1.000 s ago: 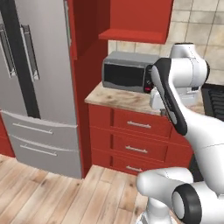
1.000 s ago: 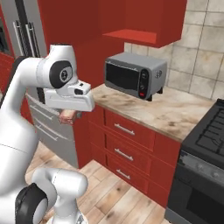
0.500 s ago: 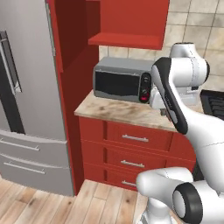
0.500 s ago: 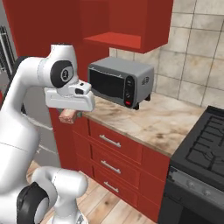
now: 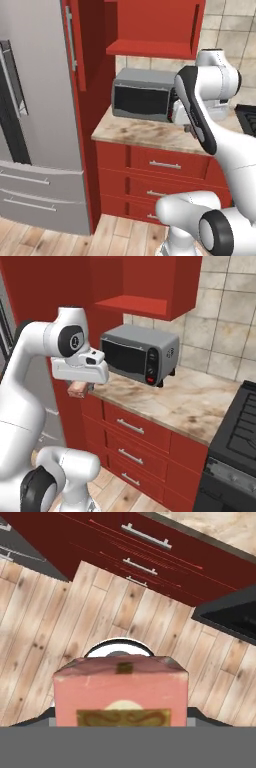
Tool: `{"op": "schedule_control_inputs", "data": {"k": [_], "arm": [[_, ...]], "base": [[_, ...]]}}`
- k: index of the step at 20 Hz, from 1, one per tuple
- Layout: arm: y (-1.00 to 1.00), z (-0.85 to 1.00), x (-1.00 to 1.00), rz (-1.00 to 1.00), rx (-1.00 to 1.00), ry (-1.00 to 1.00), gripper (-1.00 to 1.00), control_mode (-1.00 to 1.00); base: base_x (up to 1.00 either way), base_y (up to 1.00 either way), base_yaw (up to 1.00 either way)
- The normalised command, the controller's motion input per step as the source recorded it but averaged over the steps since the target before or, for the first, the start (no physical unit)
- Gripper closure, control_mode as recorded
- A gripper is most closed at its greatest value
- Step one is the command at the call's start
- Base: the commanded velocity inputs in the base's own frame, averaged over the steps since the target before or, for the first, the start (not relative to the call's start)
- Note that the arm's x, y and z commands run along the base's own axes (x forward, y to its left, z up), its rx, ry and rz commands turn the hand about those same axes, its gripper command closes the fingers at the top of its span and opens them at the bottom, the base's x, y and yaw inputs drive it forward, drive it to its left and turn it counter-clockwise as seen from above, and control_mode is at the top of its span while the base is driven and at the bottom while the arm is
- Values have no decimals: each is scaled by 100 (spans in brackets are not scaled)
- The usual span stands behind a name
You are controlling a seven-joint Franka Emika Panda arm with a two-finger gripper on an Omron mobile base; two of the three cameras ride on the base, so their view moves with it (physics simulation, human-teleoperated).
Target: Pick up the bar soap and sponge from the sink, and place them back in the cabinet, and close the cabinet door.
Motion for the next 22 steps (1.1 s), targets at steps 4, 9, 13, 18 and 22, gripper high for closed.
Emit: {"op": "schedule_control_inputs", "data": {"k": [4, 9, 13, 18, 22], "arm": [[0, 0, 0, 0, 0, 0, 100, 100], [0, 0, 0, 0, 0, 0, 100, 100], [0, 0, 0, 0, 0, 0, 100, 100], [0, 0, 0, 0, 0, 0, 100, 100], [0, 0, 0, 0, 0, 0, 100, 100]], "base": [[67, 21, -3], [62, 1, -6], [64, 0, -8], [48, 15, -7], [46, 23, -4]]}}
